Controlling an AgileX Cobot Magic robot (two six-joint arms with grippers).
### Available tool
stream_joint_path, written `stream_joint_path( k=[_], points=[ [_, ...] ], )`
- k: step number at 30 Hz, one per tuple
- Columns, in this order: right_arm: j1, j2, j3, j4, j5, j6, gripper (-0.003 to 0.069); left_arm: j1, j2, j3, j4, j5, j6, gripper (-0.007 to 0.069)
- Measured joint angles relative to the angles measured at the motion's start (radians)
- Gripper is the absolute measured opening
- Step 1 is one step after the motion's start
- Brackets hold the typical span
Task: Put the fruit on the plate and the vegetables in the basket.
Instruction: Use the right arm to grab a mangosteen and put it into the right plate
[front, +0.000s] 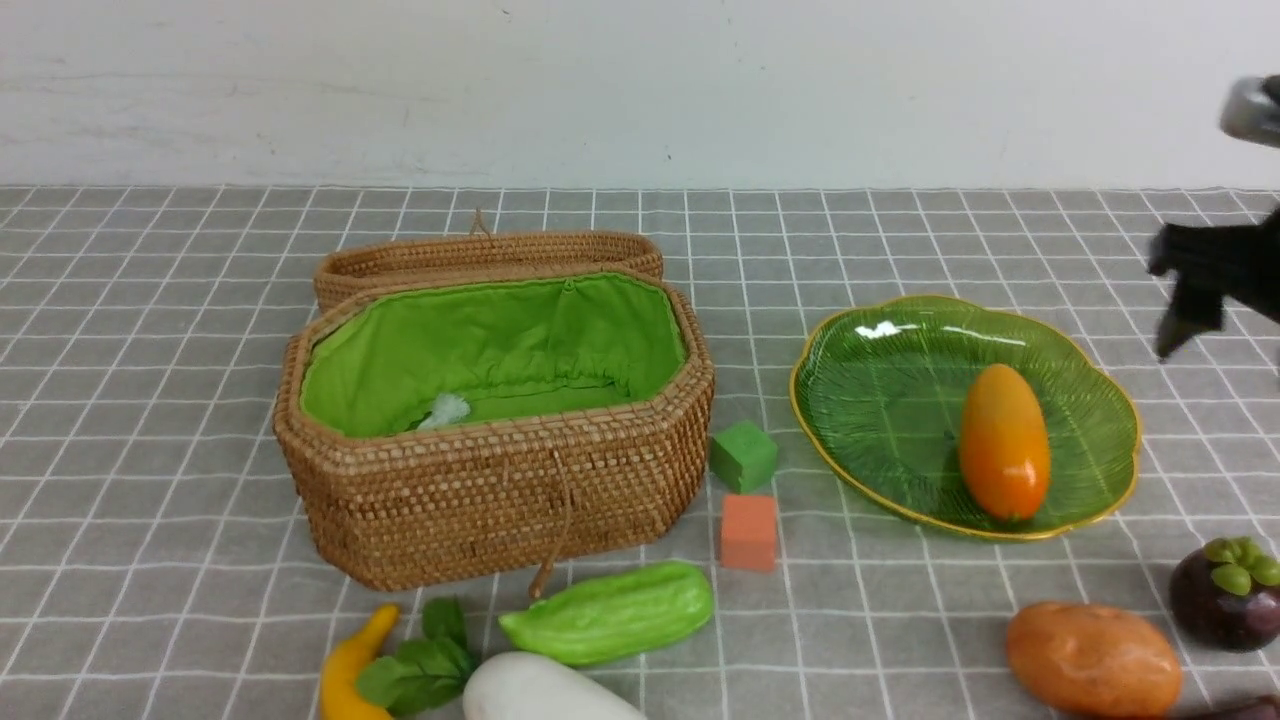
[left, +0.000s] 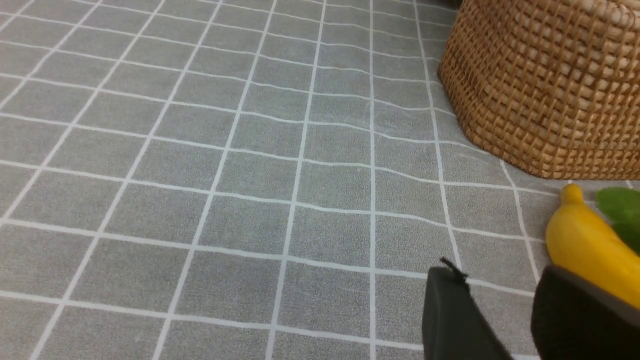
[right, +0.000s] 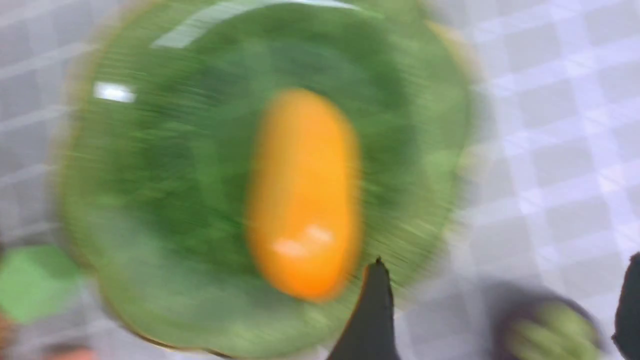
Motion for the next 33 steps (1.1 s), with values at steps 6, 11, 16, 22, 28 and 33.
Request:
stream_joint_path(
  k=[6,11,16,22,28,33],
  points=[
    [-0.072,0.004,0.237,0.0,-0.051,0.006,0.0594,0.0,0.0,0.0,0.0,0.0,0.0,0.0239],
    [-0.072,0.08,0.333,0.014,-0.197,0.007,0.0594,0.0,0.0,0.0,0.0,0.0,0.0,0.0239],
    [-0.072,0.159,0.344,0.012,-0.271,0.007,0.0587,0.0,0.0,0.0,0.0,0.0,0.0,0.0239],
    [-0.072,0.144,0.327,0.0,-0.274,-0.023,0.0568,0.0,0.0,0.0,0.0,0.0,0.0,0.0239],
    [-0.072,0.049,0.181,0.108,-0.275,-0.13,0.0568,0.0,0.0,0.0,0.0,0.0,0.0,0.0239],
    [-0.041,0.07,0.062,0.277,-0.342,-0.322,0.0568,0.0,0.0,0.0,0.0,0.0,0.0,0.0239]
  ],
)
